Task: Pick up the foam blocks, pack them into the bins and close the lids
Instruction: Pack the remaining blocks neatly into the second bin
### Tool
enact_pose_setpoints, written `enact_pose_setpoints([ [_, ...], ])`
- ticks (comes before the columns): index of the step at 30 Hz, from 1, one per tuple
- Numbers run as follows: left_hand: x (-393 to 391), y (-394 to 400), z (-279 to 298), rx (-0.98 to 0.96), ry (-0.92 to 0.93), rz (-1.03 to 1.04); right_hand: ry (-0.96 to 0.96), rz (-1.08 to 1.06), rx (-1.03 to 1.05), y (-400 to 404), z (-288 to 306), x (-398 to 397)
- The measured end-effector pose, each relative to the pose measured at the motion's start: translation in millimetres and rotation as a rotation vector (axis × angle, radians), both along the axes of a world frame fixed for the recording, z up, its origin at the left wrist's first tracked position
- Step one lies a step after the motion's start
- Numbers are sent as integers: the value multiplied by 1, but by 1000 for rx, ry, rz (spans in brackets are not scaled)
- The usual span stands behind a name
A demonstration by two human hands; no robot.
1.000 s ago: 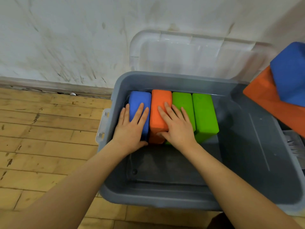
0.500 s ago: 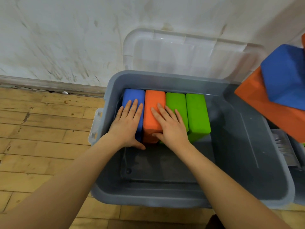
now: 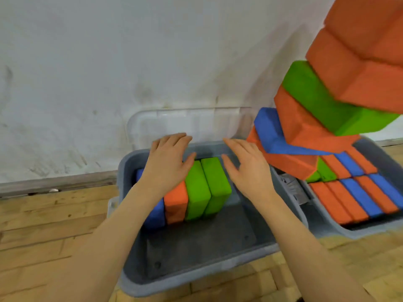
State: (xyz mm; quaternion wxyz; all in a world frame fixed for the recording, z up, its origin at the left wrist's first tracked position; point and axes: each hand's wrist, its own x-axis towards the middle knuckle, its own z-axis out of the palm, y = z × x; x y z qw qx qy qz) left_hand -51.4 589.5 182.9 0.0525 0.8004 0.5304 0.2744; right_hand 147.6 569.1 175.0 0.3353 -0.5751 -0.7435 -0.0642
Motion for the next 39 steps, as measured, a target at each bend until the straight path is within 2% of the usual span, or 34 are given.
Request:
enact_pose_setpoints([
  [7,81,2,125,271,-139,-132,-13,-147,433,-24,122,68],
  [11,140,-1,176,304,-179,-172,29,-270,583,-34,174,113],
  [16,211,2,208,245,-60,-214,118,-418,475,-18,205,170],
  [21,255,23,213,206,-22,-202,162,-455,219,6,202,210],
  [25,271,34,211,189,-186,-281,245,-304,216,13,200,223],
  [29,262,32,209,364,-317,-298,289,-227,318,11,201,216],
  [31,248,26,212,502,-283,-274,303,-187,397,7,209,206],
  [34,221,18,221,658,-68,-164,296,-129,449,5,224,183],
  [36,201,14,225,715,65,-118,292,-93,461,5,227,165],
  [39,175,8,227,792,136,-80,376,-10,452,3,222,140],
])
